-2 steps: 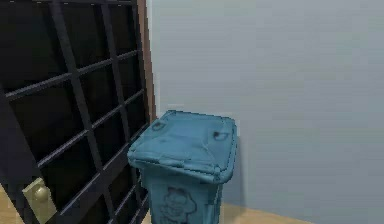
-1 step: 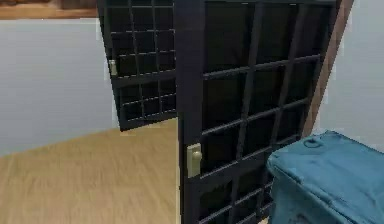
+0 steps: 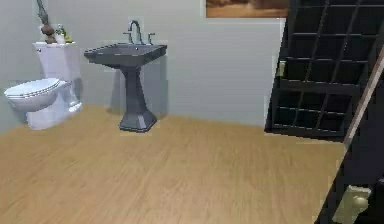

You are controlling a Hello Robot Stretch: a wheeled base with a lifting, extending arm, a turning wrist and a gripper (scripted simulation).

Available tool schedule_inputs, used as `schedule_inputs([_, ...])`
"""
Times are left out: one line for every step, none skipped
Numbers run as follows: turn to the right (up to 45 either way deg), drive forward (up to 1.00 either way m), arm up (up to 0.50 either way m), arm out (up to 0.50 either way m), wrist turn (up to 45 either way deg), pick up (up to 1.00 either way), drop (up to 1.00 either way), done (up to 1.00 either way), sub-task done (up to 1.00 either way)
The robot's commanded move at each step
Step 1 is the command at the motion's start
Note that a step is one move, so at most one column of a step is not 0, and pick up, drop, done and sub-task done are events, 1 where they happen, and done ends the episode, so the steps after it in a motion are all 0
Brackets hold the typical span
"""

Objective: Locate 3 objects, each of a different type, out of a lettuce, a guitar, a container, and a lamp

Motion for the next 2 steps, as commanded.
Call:
schedule_inputs([-39.0,0.00,0.00,0.00,0.0,0.00,0.00,0.00,0.00])
schedule_inputs([0.0,1.00,0.00,0.00,0.0,0.00,0.00,0.00,0.00])
